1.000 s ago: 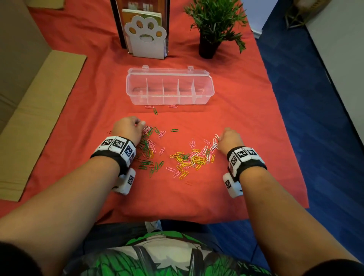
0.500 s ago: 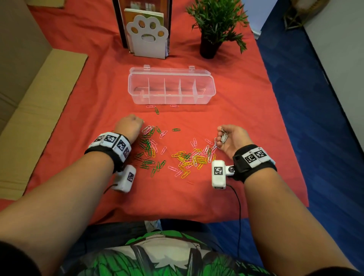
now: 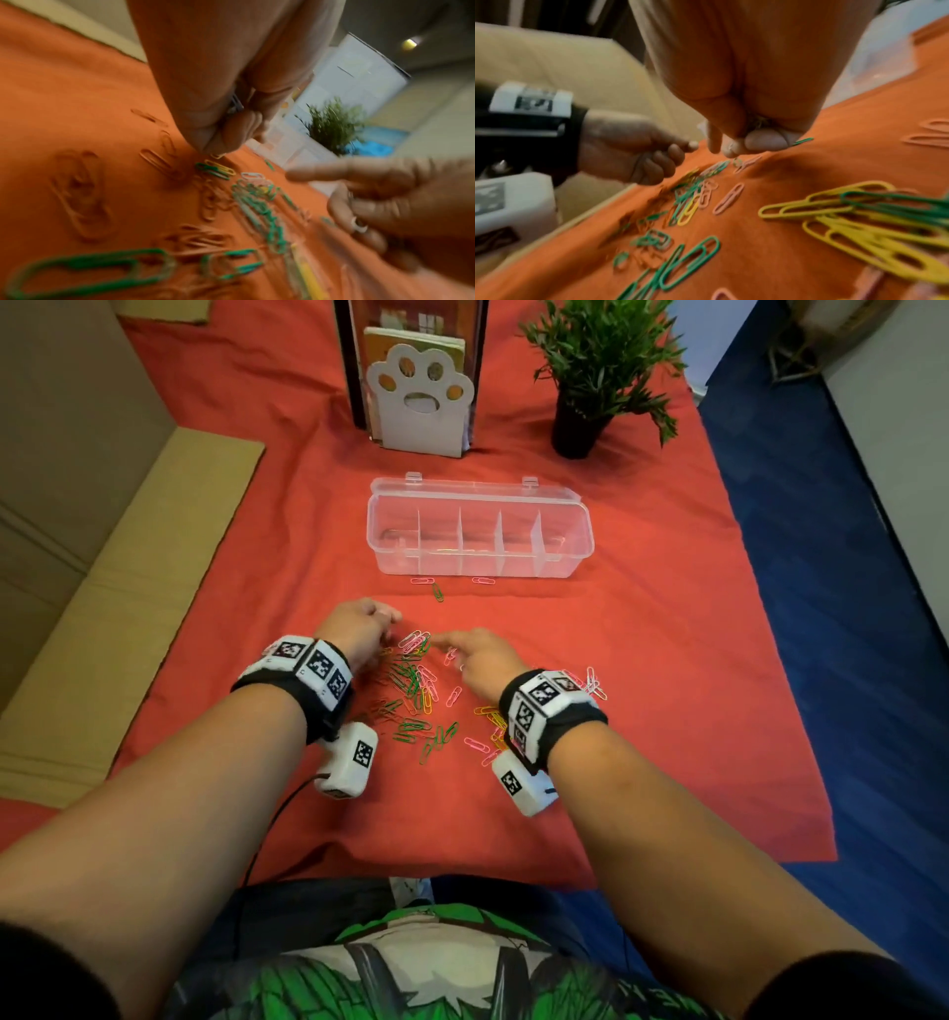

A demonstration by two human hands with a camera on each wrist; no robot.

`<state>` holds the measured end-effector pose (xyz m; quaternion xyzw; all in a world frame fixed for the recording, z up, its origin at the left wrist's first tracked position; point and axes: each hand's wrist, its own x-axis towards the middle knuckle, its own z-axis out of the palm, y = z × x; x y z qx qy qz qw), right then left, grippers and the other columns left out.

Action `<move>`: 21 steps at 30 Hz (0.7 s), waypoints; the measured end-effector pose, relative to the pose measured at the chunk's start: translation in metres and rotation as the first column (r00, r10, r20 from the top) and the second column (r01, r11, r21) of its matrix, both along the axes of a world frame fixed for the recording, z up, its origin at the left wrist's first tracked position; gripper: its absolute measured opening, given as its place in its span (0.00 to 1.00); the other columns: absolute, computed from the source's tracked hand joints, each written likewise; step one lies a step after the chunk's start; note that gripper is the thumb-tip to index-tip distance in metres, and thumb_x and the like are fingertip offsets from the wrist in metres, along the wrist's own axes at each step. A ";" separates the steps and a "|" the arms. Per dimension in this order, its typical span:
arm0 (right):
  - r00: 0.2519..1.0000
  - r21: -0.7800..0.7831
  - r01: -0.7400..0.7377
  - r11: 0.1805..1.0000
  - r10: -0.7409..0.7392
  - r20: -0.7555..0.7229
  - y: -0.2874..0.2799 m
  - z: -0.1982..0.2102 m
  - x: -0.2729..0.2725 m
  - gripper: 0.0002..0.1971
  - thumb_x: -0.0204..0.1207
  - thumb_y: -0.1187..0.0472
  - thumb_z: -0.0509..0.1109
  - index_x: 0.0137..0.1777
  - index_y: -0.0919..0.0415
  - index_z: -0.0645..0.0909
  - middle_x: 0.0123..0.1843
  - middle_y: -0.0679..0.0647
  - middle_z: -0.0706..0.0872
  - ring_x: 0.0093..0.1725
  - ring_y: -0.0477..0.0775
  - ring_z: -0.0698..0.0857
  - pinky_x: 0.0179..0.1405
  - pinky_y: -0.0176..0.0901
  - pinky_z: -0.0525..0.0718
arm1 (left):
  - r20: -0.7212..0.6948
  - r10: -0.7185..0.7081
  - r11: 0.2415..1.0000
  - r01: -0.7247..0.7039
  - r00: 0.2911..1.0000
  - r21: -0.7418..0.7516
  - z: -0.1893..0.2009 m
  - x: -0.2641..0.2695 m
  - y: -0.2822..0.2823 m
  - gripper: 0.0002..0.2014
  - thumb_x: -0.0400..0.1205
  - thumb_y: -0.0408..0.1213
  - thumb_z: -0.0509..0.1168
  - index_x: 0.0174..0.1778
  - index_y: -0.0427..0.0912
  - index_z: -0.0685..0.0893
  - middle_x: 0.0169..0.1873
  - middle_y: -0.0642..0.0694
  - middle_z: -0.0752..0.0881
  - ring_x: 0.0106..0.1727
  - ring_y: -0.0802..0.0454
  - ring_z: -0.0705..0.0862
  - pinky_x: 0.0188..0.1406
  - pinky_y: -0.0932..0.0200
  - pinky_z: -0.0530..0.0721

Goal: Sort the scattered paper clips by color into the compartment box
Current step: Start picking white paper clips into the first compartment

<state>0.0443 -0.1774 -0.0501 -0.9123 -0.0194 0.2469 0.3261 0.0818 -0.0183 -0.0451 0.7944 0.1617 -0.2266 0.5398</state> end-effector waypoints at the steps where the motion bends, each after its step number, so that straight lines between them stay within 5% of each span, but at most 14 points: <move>1: 0.997 -0.068 -0.069 0.995 0.071 0.016 0.006 0.000 -0.001 0.26 0.78 0.71 0.56 0.74 0.50 0.74 0.50 0.58 0.79 0.45 0.53 0.79 0.49 0.40 0.75 | 0.048 -0.078 0.986 0.070 0.996 0.153 -0.001 0.000 0.003 0.12 0.83 0.37 0.58 0.36 0.43 0.83 0.28 0.44 0.78 0.25 0.48 0.75 0.27 0.62 0.72; 4: 0.981 -0.182 -0.193 0.964 0.196 -0.002 0.017 0.003 -0.002 0.31 0.79 0.71 0.54 0.78 0.44 0.66 0.36 0.50 0.62 0.44 0.54 0.74 0.55 0.44 0.73 | 0.132 -0.290 0.863 0.200 0.948 0.464 -0.001 -0.002 0.006 0.11 0.79 0.44 0.65 0.46 0.41 0.88 0.41 0.39 0.88 0.46 0.41 0.84 0.41 0.59 0.74; 7: 0.973 -0.236 -0.226 0.945 0.233 0.002 0.014 0.014 0.002 0.25 0.79 0.70 0.58 0.72 0.48 0.76 0.34 0.46 0.58 0.54 0.60 0.78 0.56 0.41 0.72 | 0.171 -0.420 0.755 0.238 0.891 0.610 -0.003 -0.002 0.003 0.11 0.77 0.44 0.68 0.49 0.43 0.89 0.48 0.40 0.90 0.52 0.43 0.85 0.43 0.60 0.73; 10: 0.993 -0.231 -0.082 0.970 0.098 0.058 0.004 0.020 0.014 0.18 0.76 0.68 0.61 0.61 0.57 0.85 0.37 0.48 0.68 0.56 0.57 0.79 0.56 0.39 0.73 | 0.177 -0.472 0.716 0.258 0.864 0.649 -0.008 -0.001 0.000 0.11 0.75 0.44 0.70 0.49 0.44 0.89 0.50 0.40 0.90 0.54 0.42 0.85 0.50 0.58 0.78; 12: 0.998 -0.176 0.054 0.983 -0.048 0.037 0.001 0.018 0.020 0.15 0.76 0.67 0.61 0.57 0.61 0.85 0.50 0.58 0.82 0.55 0.58 0.82 0.54 0.41 0.77 | 0.165 -0.484 0.712 0.276 0.860 0.646 -0.007 -0.002 -0.002 0.11 0.75 0.42 0.70 0.50 0.43 0.88 0.50 0.40 0.89 0.55 0.42 0.85 0.52 0.57 0.79; 14: 0.991 -0.129 0.128 0.983 -0.130 -0.005 0.003 0.014 0.023 0.11 0.78 0.62 0.62 0.54 0.61 0.84 0.52 0.60 0.86 0.51 0.59 0.84 0.49 0.42 0.78 | 0.167 -0.508 0.693 0.285 0.845 0.662 -0.006 -0.001 -0.001 0.09 0.75 0.39 0.68 0.49 0.42 0.88 0.50 0.39 0.89 0.55 0.41 0.85 0.54 0.55 0.80; 17: 0.993 -0.129 0.120 0.984 -0.116 0.037 0.012 0.013 0.022 0.10 0.77 0.63 0.63 0.52 0.57 0.85 0.52 0.57 0.87 0.47 0.55 0.83 0.45 0.37 0.77 | 0.142 -0.544 0.657 0.314 0.827 0.686 -0.006 0.000 0.002 0.08 0.76 0.36 0.64 0.46 0.39 0.87 0.49 0.36 0.89 0.55 0.38 0.84 0.53 0.53 0.80; 21: 0.987 -0.260 -0.036 0.965 0.075 0.141 0.027 0.009 0.022 0.15 0.73 0.68 0.64 0.58 0.57 0.81 0.57 0.61 0.79 0.57 0.63 0.81 0.53 0.46 0.80 | 0.105 -0.522 0.652 0.317 0.846 0.689 -0.009 0.001 0.006 0.12 0.79 0.37 0.61 0.44 0.32 0.85 0.46 0.31 0.88 0.51 0.34 0.84 0.50 0.48 0.79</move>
